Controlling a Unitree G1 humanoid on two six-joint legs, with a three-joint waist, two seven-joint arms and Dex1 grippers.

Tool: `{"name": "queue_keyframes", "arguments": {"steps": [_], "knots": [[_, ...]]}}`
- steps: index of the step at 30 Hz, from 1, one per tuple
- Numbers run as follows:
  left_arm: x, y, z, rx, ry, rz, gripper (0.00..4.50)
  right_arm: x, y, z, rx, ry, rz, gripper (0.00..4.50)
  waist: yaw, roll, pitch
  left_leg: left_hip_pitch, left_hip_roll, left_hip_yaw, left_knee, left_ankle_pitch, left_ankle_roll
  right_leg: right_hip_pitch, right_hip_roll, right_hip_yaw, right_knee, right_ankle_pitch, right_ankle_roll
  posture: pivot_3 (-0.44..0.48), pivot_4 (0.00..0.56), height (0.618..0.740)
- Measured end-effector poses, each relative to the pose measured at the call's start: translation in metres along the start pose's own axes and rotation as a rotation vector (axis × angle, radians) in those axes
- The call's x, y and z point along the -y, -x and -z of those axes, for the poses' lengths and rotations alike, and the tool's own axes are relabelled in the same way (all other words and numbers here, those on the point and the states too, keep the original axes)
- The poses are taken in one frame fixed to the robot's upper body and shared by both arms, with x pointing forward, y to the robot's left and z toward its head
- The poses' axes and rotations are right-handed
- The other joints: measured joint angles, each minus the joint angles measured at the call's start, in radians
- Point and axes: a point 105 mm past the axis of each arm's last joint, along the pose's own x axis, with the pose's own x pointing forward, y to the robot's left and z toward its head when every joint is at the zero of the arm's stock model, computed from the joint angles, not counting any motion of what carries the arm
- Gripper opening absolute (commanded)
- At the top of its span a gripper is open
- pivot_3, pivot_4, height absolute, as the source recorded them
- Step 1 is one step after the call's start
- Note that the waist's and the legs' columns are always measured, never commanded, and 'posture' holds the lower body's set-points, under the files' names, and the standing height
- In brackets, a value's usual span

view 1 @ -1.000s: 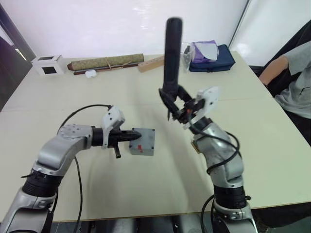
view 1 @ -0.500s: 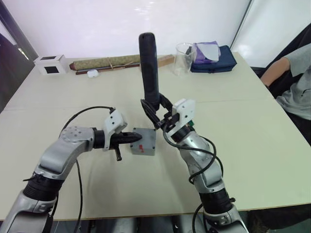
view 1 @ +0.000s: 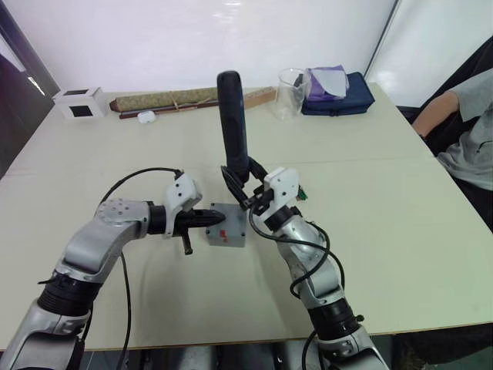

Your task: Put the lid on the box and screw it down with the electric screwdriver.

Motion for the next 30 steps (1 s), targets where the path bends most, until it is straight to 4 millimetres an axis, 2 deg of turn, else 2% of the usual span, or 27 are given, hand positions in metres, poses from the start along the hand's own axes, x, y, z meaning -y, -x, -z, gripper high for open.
{"name": "queue_keyframes", "arguments": {"steps": [17, 26, 30], "knots": [[0.0, 0.0, 0.0, -0.002, -0.004, 0.0, 0.0, 0.007, 0.003, 0.005, 0.008, 0.032, 0.03, 2.18, 0.0, 0.0, 0.0, 0.0, 0.0, 0.0, 0.0, 0.0, 0.0, 0.0, 0.0, 0.0, 0.0, 0.0, 0.0, 0.0, 0.15, 0.74], [-0.001, 0.002, 0.001, -0.011, -0.011, -0.005, 0.0, 0.008, 0.028, -0.005, -0.019, 0.096, -0.015, 2.18, 0.005, -0.001, -0.001, 0.001, 0.0, 0.0, 0.0, 0.0, 0.0, 0.003, 0.0, 0.0, 0.0, 0.0, 0.0, 0.0, 0.15, 0.74], [-0.002, 0.001, 0.003, -0.012, -0.009, -0.005, 0.0, 0.005, 0.032, -0.005, -0.075, 0.113, -0.059, 2.18, 0.004, -0.001, -0.002, 0.004, 0.0, 0.0, 0.0, 0.0, 0.0, 0.006, 0.0, 0.0, 0.0, 0.0, 0.0, 0.0, 0.15, 0.74]]}}
